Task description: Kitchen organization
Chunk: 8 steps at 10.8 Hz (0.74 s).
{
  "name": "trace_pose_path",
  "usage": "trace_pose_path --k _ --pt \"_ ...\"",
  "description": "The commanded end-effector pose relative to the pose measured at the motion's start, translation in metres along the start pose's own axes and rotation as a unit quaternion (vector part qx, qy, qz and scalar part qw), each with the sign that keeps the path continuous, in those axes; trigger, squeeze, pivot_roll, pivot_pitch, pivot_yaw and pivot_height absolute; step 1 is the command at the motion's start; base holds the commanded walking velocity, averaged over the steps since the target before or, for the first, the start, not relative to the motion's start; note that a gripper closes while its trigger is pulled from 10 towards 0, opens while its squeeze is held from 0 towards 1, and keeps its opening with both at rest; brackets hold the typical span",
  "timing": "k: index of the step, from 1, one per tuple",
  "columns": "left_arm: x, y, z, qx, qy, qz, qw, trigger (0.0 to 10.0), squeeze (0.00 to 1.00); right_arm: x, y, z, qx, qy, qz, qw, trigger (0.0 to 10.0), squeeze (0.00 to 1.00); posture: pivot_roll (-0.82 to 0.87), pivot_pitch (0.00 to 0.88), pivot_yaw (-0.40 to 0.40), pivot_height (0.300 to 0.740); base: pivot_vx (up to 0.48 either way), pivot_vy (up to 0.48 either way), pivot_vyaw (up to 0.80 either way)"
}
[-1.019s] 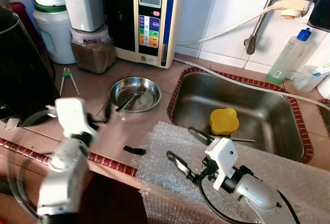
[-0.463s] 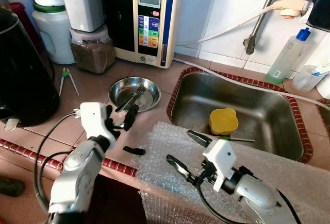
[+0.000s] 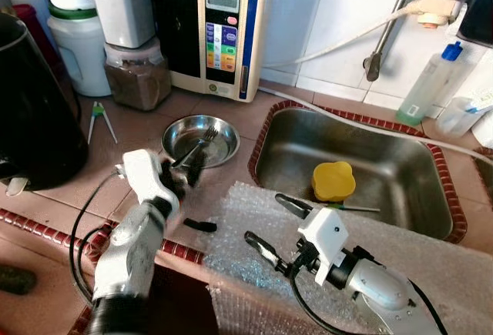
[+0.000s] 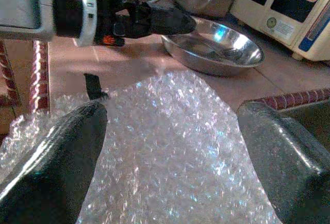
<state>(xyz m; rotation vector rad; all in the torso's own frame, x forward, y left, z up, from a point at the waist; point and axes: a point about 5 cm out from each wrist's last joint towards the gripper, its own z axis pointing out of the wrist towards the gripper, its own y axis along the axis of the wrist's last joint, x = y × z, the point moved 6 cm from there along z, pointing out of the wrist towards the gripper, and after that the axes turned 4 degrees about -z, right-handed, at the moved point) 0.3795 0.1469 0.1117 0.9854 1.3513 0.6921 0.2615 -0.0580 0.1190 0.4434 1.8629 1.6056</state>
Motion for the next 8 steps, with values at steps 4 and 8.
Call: trace_pose_path --k 4,8 --pt "0.005 0.0 0.011 -0.018 0.03 -0.01 0.999 10.0 0.0 0.0 0.002 0.002 -0.001 0.005 -0.004 1.0 10.0 0.0 0.14 0.0 -0.051 0.74 0.0 0.0 0.0" --pt "0.006 -0.011 0.018 -0.022 0.055 -0.037 0.998 0.0 0.0 0.0 0.001 0.003 0.002 0.009 -0.01 1.0 10.0 0.0 0.14 0.0 -0.056 0.74 0.0 0.0 0.0"
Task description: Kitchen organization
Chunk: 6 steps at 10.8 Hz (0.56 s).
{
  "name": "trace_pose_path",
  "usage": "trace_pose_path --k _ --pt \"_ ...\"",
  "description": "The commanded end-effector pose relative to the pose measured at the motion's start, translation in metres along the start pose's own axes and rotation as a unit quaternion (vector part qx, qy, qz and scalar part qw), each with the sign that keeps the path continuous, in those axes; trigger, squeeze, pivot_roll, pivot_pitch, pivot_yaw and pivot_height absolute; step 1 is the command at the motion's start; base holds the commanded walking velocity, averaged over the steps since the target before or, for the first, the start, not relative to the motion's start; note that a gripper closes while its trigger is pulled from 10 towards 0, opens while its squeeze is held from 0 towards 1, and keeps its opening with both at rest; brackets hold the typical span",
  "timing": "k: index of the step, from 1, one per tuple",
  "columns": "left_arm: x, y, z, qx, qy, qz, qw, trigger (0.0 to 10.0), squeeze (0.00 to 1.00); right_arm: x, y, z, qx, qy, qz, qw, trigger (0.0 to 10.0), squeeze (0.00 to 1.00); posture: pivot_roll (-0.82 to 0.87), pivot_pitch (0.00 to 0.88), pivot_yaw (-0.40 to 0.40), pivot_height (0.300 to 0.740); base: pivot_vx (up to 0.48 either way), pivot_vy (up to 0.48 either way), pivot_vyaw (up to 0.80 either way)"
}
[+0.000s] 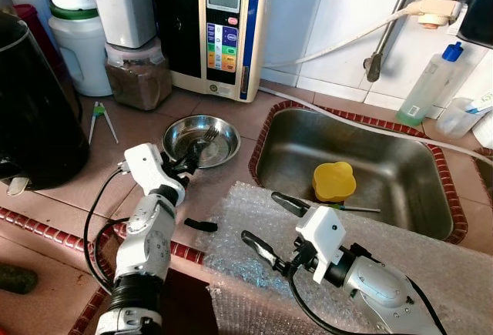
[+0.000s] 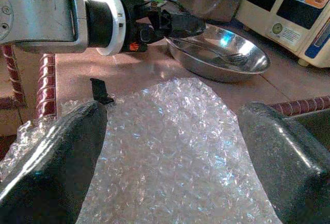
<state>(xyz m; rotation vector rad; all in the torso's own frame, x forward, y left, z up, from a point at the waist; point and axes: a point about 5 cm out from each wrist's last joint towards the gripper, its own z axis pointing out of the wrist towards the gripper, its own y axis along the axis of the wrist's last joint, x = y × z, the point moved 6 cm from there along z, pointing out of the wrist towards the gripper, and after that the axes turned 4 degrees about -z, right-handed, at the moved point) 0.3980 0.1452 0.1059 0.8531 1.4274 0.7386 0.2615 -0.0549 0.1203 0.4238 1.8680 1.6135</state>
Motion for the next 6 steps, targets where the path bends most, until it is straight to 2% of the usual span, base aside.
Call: trace_pose_path --k 1,6 --pt "0.004 -0.005 0.001 0.008 0.012 -0.001 1.0 0.0 0.0 -0.001 -0.001 0.001 0.005 0.002 -0.006 1.0 10.0 0.0 0.14 0.0 -0.056 0.74 0.0 0.0 0.0" --pt "0.02 0.008 0.008 -0.014 0.059 0.0 0.998 0.0 0.0 -0.002 -0.002 0.002 0.003 0.001 -0.009 1.0 10.0 0.0 0.14 0.0 -0.051 0.74 0.0 0.0 0.0"
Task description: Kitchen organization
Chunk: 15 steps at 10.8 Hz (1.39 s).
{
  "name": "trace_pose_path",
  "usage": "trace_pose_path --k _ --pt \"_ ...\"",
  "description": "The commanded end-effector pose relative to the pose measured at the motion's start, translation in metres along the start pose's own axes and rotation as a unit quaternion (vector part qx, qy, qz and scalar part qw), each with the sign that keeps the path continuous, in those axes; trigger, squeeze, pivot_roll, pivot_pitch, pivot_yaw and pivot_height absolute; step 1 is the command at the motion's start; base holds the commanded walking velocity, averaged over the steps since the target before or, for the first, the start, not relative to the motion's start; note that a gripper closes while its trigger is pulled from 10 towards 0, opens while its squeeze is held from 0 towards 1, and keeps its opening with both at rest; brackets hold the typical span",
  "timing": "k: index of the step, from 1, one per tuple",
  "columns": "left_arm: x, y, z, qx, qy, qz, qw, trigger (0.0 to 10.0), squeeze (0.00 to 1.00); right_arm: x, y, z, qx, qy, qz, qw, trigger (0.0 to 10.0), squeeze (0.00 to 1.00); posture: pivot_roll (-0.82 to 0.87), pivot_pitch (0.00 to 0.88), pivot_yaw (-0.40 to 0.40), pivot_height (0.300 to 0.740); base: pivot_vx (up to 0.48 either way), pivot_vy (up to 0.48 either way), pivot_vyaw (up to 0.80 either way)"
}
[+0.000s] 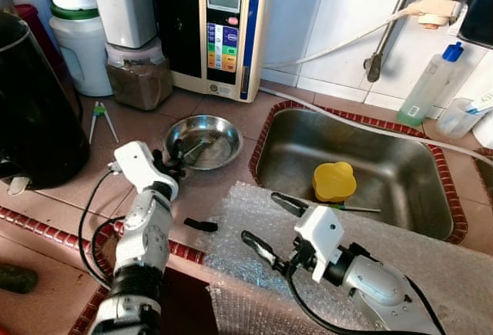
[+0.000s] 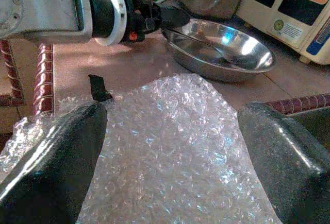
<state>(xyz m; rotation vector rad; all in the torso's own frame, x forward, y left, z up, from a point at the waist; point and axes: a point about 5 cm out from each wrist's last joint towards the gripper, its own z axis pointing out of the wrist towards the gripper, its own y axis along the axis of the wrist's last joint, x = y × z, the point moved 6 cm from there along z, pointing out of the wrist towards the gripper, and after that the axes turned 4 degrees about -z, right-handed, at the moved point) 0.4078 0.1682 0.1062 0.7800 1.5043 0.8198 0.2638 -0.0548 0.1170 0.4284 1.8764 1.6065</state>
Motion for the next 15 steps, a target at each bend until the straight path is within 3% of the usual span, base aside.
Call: trace_pose_path --k 1,8,10,12,15 --pt "0.002 0.0 0.003 0.003 0.01 0.004 1.0 0.0 0.0 -0.001 0.001 0.001 -0.002 -0.001 -0.009 1.0 10.0 0.0 0.14 0.0 -0.049 0.74 0.0 0.0 0.0" --pt "0.003 0.023 0.018 -0.027 0.028 0.005 0.999 0.0 0.0 -0.004 0.002 0.006 -0.004 -0.012 -0.017 1.0 10.0 0.0 0.14 0.0 -0.044 0.74 0.0 0.0 0.0" --pt "-0.019 0.041 0.023 -0.058 -0.014 0.028 0.998 0.0 0.0 -0.009 0.003 0.006 -0.005 -0.025 -0.03 0.999 10.0 0.0 0.13 0.0 -0.044 0.74 0.0 0.0 0.0" --pt "-0.057 0.057 0.022 -0.088 -0.105 0.086 0.987 0.0 0.0 -0.015 0.005 0.005 -0.007 -0.04 -0.04 0.998 10.0 0.0 0.13 0.0 -0.043 0.74 0.0 0.0 0.0" --pt "-0.116 0.08 0.001 -0.144 -0.253 0.175 0.941 0.0 0.0 -0.048 0.025 0.006 -0.036 -0.123 -0.09 0.988 10.0 0.0 0.14 0.0 -0.043 0.74 0.0 0.0 0.0"
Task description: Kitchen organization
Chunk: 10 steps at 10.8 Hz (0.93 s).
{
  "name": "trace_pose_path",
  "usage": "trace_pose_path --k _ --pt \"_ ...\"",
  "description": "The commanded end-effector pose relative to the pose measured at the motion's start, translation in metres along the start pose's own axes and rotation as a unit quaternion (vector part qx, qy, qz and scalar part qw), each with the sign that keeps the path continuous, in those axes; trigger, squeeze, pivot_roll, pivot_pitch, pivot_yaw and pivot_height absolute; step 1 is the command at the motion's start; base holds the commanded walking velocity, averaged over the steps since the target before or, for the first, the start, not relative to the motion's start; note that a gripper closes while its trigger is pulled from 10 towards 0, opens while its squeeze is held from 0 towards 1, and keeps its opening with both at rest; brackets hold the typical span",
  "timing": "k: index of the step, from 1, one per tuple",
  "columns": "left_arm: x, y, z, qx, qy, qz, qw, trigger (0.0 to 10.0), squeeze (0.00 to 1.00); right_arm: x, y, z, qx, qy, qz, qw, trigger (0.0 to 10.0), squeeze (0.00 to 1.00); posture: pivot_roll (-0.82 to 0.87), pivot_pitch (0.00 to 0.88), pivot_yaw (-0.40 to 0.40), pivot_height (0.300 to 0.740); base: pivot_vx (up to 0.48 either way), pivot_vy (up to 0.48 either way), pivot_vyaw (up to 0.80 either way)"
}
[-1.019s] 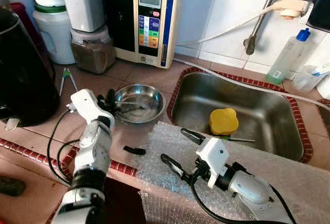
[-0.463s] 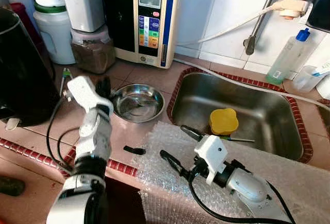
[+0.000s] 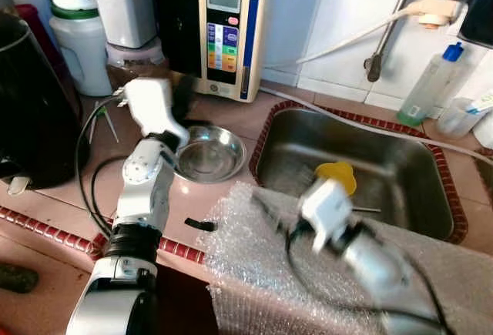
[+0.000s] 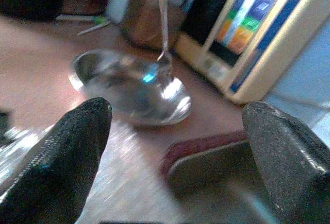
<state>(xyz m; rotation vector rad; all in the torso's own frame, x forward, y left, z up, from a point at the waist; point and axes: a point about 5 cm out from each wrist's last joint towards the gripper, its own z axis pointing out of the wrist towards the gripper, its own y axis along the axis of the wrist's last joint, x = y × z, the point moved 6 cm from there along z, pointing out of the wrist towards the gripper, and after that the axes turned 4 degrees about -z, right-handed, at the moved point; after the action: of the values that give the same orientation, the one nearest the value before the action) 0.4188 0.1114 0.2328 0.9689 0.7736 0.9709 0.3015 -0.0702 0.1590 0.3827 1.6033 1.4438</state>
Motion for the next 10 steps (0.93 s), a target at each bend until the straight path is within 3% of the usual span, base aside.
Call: trace_pose_path --k 1,3,5,8,10 --pt "-0.017 0.014 0.003 -0.019 -0.048 0.031 0.998 0.0 0.0 -0.013 0.003 0.0 -0.002 -0.027 -0.012 1.0 10.0 0.0 0.14 0.0 -0.048 0.74 0.0 0.0 0.0" --pt "-0.042 0.019 -0.002 -0.015 -0.136 0.04 0.99 0.0 0.0 -0.034 0.013 0.006 -0.019 -0.076 -0.02 0.997 10.0 0.0 0.15 0.0 -0.05 0.74 0.0 0.0 0.0" --pt "-0.067 0.015 -0.013 0.004 -0.213 0.058 0.975 0.0 0.0 -0.038 0.007 0.019 -0.014 -0.086 -0.026 0.996 10.0 0.0 0.15 0.0 -0.047 0.74 0.0 0.0 0.0" --pt "-0.083 0.013 -0.018 0.004 -0.235 0.045 0.971 0.0 0.0 -0.034 0.009 0.049 -0.027 -0.063 -0.015 0.998 10.0 0.0 0.16 0.0 -0.054 0.74 0.0 0.0 0.0" --pt "-0.098 0.018 -0.026 0.005 -0.261 0.025 0.965 0.0 0.0 -0.019 0.004 0.063 -0.024 -0.02 -0.004 1.0 10.0 0.0 0.17 0.0 -0.061 0.74 0.0 0.0 0.0"
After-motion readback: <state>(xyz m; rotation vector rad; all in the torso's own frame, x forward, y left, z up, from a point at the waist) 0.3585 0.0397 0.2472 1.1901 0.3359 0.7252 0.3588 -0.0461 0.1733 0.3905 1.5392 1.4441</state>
